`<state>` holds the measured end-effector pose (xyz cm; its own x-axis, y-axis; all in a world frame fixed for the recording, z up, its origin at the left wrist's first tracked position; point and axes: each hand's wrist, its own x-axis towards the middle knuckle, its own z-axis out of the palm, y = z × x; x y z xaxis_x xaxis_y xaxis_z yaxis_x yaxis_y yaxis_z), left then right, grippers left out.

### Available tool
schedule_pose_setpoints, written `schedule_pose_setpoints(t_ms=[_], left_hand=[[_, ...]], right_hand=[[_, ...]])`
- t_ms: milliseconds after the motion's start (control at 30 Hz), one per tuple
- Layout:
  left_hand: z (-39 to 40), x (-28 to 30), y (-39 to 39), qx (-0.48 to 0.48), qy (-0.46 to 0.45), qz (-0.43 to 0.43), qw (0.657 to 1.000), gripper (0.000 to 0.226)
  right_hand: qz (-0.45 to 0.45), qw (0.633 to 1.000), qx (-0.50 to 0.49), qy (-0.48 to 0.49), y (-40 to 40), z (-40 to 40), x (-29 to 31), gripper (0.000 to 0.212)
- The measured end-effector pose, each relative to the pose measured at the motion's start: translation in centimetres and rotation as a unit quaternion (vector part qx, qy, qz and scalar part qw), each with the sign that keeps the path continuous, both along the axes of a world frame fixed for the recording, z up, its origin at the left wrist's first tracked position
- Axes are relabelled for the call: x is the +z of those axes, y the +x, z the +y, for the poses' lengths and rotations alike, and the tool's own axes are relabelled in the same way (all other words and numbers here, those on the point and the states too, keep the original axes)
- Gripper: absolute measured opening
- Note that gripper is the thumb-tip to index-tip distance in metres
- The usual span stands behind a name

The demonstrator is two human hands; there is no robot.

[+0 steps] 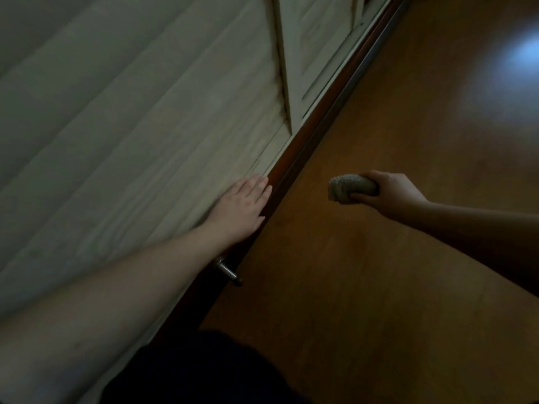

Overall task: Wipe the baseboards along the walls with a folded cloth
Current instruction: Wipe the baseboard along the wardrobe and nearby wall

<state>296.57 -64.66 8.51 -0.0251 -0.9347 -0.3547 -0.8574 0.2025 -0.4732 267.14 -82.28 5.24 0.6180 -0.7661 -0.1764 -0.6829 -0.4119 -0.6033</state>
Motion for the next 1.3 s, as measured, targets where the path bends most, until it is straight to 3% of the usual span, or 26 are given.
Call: schedule_pose_setpoints(t_ms=[233,367,533,733,900,1067,1300], left_hand=[[-3.9,1.0,0.8,-0.056,0.018,-0.143,0.988,0.072],[-4.0,-0.8,0.7,-0.062,0.049,-0.217,0.973,0.081],[-7.1,-0.1,-0.5,-0.038,0.025,-0.152,0.987,0.065],[-13.6,4.6,-0.9,-0.142,-0.011,-0.188,0.972,0.061],[-18.5,7.2,-1.0,-0.252,-0.043,-0.293,0.921,0.065],[-20.8,8.6,-0.5,-0.184,-0.054,-0.392,0.9,0.074],[-20.1,8.3,-0.6,-0.171,-0.044,-0.365,0.914,0.075]], right_hand=[[0.063,0.992,-0.101,-0.032,3.9,-1.3,7.0,0.025],[0.051,0.985,-0.162,0.011,5.0,-1.0,3.2,0.022],[-0.03,0.958,-0.277,0.073,6.2,1.1,-4.0,0.036],[-0.11,0.945,-0.294,0.087,8.0,1.8,-6.6,0.051],[-0.15,0.939,-0.3,0.077,9.8,-0.9,-8.0,0.059],[-0.17,0.936,-0.302,0.059,11.3,-5.2,-8.5,0.064],[-0.169,0.936,-0.303,0.052,13.4,-8.8,-7.4,0.063]])
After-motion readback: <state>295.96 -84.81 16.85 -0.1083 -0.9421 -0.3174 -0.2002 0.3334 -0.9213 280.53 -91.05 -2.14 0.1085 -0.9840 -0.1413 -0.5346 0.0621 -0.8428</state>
